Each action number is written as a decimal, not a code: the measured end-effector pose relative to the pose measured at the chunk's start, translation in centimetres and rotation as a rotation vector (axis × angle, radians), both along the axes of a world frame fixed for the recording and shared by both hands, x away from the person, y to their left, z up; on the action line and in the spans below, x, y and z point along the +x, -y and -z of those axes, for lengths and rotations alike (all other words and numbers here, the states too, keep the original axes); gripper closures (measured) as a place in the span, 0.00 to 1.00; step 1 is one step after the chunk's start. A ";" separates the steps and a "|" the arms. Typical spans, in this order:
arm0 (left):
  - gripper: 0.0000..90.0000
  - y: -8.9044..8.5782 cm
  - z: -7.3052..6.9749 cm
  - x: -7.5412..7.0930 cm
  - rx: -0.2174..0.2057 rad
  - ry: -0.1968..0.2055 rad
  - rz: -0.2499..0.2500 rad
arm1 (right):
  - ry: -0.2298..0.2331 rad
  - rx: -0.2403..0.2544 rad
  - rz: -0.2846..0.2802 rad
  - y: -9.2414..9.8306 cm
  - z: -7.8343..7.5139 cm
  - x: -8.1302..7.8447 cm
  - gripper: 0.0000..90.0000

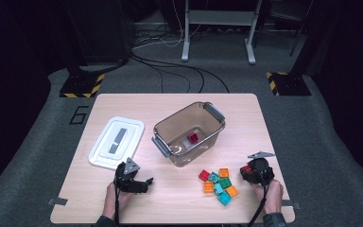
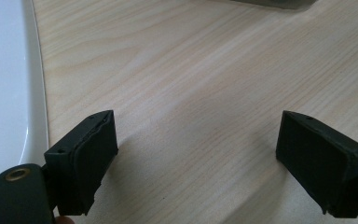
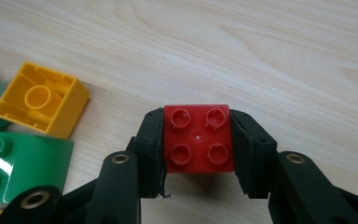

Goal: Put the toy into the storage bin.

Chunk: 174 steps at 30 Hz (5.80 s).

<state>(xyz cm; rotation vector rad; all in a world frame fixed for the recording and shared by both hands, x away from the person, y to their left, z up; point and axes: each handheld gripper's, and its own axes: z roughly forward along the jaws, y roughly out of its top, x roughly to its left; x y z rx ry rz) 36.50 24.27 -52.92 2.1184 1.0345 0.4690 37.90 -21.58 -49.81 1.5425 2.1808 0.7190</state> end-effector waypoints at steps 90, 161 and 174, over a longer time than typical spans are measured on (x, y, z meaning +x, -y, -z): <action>0.14 0.0 0.0 0.0 -0.001 0.000 -0.002 | 0.239 -0.031 -0.085 -3.9 -14.8 9.4 0.64; 0.14 0.0 0.0 0.0 0.005 -0.003 0.003 | 0.206 0.028 -0.176 -5.1 -12.9 5.7 0.00; 0.14 0.0 -0.1 0.0 0.007 -0.006 0.004 | 0.127 0.041 -0.184 -5.1 -8.4 3.8 0.00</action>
